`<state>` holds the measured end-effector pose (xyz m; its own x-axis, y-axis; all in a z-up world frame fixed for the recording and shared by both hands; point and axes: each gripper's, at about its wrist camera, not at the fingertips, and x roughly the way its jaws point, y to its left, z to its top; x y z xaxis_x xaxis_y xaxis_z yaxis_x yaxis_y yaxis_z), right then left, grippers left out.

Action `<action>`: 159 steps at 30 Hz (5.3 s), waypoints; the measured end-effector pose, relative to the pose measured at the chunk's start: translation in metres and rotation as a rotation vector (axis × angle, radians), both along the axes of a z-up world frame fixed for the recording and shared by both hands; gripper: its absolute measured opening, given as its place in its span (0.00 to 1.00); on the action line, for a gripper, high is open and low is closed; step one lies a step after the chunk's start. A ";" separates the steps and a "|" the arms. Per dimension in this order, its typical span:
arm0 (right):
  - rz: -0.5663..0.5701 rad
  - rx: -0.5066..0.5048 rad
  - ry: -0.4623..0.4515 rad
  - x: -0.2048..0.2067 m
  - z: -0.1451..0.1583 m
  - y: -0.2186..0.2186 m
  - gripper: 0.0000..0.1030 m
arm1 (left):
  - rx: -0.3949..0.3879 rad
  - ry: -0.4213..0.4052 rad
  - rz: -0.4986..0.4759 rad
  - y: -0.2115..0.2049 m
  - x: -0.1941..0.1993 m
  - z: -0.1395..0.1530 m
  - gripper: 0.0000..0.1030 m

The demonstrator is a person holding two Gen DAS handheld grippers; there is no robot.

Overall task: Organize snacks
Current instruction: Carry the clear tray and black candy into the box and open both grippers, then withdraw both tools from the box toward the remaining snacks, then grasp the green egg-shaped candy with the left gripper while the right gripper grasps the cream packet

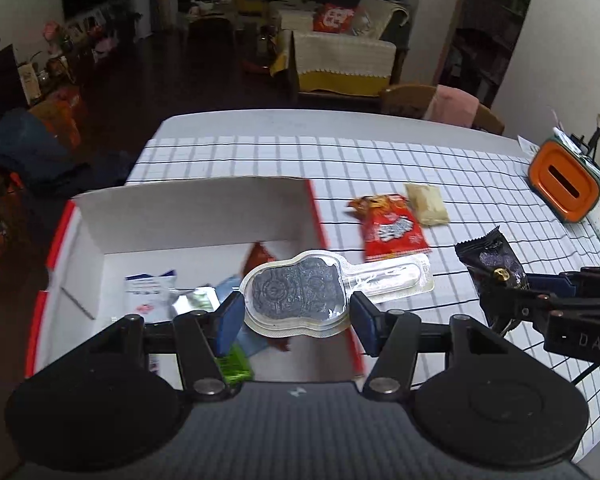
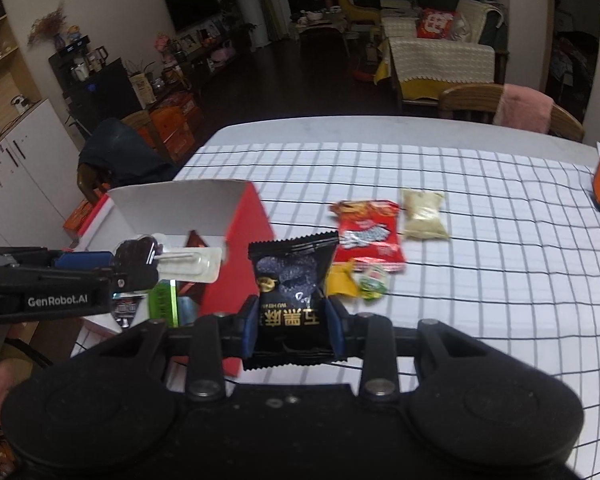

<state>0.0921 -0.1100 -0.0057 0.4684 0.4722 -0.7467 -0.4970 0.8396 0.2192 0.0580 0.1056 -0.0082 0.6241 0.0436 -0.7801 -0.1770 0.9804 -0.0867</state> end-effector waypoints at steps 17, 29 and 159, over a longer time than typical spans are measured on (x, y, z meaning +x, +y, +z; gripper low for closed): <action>0.060 -0.060 0.002 -0.015 -0.009 0.106 0.32 | 0.051 0.005 0.100 0.113 -0.015 -0.008 0.56; 0.103 -0.131 -0.017 0.007 -0.024 0.182 0.32 | 0.090 0.063 0.115 0.164 0.014 -0.033 0.56; -0.011 -0.072 0.086 0.236 -0.115 -0.067 0.96 | 0.014 0.129 -0.140 -0.157 0.185 -0.141 0.63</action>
